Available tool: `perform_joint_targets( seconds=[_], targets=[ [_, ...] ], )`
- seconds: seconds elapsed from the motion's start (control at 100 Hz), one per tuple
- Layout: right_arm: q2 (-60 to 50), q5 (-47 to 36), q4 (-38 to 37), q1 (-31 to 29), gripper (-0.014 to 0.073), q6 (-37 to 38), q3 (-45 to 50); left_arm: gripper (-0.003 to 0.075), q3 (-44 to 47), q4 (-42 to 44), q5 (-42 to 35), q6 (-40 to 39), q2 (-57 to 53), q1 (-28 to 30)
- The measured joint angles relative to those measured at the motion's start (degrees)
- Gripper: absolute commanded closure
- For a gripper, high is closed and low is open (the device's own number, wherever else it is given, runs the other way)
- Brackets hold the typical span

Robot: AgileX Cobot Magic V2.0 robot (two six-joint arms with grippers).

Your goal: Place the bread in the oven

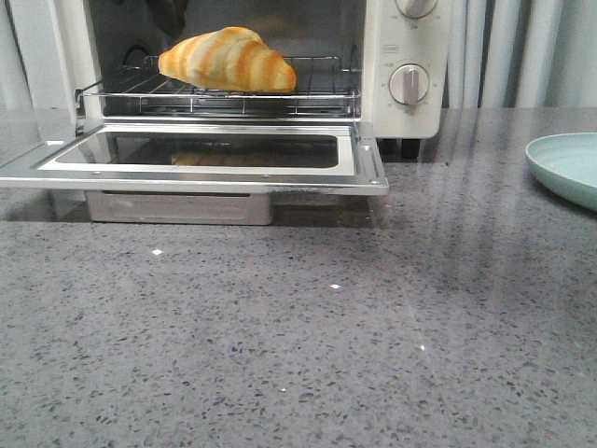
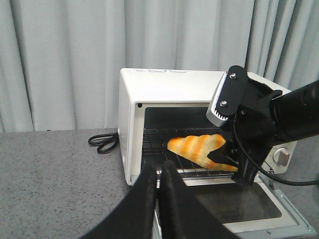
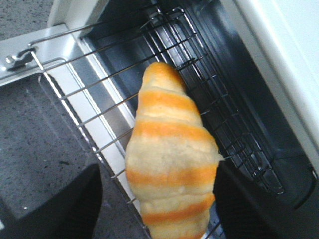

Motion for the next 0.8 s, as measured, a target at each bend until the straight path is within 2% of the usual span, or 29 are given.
perform_joint_targets(
  seconds=[0.23,0.55,0.8],
  targets=[
    [-2.9,6.0,0.0,4.0,0.0158,0.0,0.0,0.0742,0.0,0.0,4.6,0.0,-4.8,0.0],
    [-7.4,14.6,0.5,8.4,0.0158,2.4,0.0,0.0742,-0.1,0.0,6.8,1.0,-13.3,0.0],
    [-10.2,15.6,6.3,8.6,0.0161,3.1,0.0,0.0742,-0.4,0.0,12.6,5.6,-16.9,0.0]
  ],
)
